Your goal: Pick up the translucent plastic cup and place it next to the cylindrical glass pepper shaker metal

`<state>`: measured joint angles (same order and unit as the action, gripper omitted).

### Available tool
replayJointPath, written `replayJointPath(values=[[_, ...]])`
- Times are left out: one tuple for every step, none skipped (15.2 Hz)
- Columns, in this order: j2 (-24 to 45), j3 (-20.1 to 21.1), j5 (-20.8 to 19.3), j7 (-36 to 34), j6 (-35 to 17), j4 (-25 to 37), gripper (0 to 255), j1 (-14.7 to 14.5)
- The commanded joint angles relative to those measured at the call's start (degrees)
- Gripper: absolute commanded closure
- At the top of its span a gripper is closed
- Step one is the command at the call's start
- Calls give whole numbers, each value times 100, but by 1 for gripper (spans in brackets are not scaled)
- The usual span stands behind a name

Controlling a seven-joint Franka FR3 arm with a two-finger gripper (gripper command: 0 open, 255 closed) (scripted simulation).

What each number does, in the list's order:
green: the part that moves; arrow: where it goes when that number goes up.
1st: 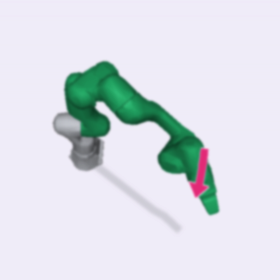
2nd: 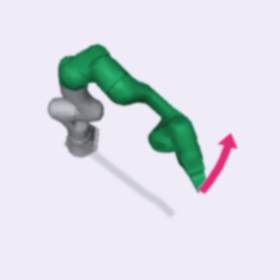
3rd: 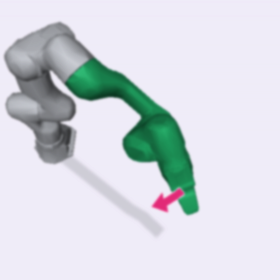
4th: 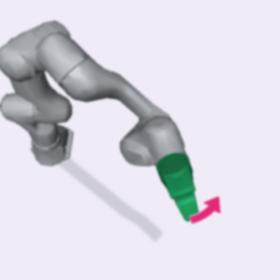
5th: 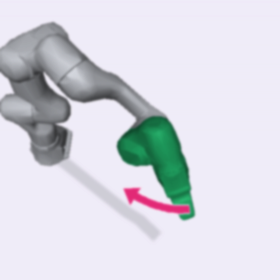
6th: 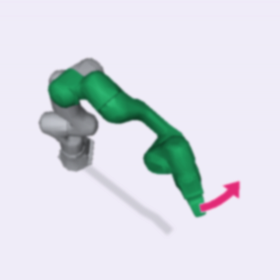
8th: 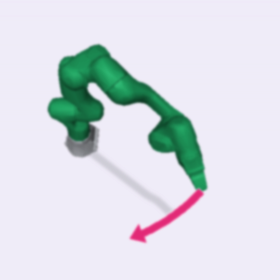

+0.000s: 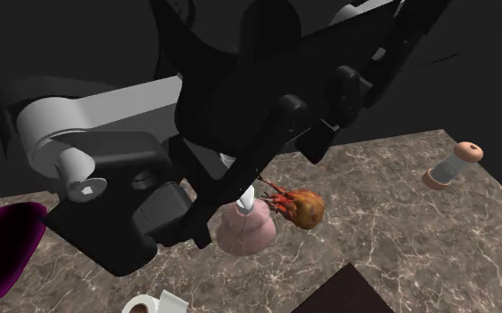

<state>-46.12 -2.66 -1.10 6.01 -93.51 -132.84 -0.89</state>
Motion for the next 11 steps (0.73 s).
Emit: replayJointPath(values=[[0,0,0,0,0,0,0,0],[130,-42,-19,45,-174,-60,0,4],[267,-83,-36,89,-347,-113,0,7],[410,-125,-51,133,-519,-158,0,9],[561,-168,-66,177,-691,-196,0,11],[717,-209,-78,222,-861,-226,0,13],[880,-250,-87,268,-1030,-248,0,14],[1049,-291,-95,314,-1197,-262,0,16],[1224,-331,-99,360,-1362,-269,0,17],[1404,-372,-102,407,-1524,-268,0,15],[1589,-413,-102,455,-1684,-259,0,13]])
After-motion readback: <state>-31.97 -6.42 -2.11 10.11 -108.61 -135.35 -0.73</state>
